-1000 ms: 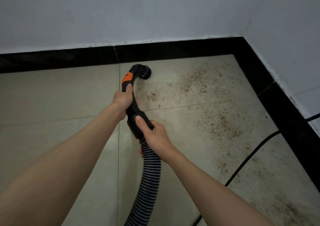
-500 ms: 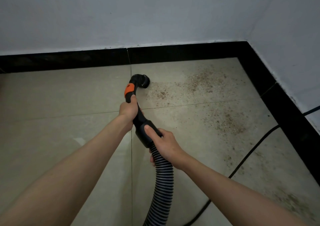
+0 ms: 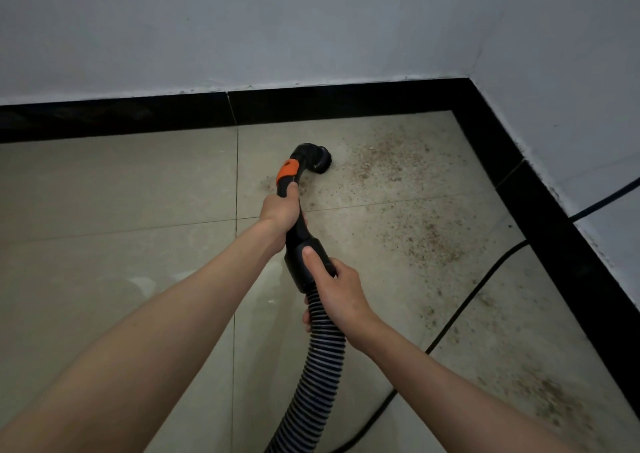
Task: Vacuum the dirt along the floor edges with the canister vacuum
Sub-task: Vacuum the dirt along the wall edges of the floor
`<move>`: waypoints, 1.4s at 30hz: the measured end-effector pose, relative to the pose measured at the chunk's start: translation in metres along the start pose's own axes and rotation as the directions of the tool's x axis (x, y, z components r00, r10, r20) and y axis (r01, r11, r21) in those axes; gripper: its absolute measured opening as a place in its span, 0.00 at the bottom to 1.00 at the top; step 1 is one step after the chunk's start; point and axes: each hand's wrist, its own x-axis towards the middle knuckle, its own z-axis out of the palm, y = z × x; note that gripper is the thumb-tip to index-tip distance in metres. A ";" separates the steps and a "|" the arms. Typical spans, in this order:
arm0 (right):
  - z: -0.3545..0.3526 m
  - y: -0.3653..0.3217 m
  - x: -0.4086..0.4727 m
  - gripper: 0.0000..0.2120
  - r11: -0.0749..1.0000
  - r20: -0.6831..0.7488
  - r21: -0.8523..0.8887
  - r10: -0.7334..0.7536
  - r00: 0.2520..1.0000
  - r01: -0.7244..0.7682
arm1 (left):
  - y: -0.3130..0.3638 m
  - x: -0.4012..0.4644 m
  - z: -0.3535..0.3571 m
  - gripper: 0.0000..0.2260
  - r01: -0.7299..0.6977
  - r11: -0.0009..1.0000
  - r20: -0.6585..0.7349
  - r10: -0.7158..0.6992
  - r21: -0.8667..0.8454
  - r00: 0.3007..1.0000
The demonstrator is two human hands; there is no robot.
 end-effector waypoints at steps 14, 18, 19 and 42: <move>0.015 -0.007 0.017 0.17 1.000 0.018 -0.015 -0.009 1.000 0.009 | 0.010 0.012 -0.016 0.15 -0.020 0.999 -0.026 0.021 0.037 0.999; 0.038 -0.013 0.022 0.18 0.999 0.089 -0.048 0.011 0.996 -0.006 | 0.009 0.019 -0.050 0.14 -0.004 1.000 -0.090 0.006 0.016 0.996; 0.043 -0.013 0.022 0.18 0.998 0.107 -0.055 0.013 0.994 -0.007 | 0.008 0.019 -0.058 0.15 -0.002 1.000 -0.101 0.003 0.008 0.995; 0.038 0.002 -0.039 0.18 0.998 0.142 -0.053 0.050 0.989 -0.042 | -0.020 -0.031 -0.065 0.14 0.055 0.992 -0.064 -0.063 -0.114 0.996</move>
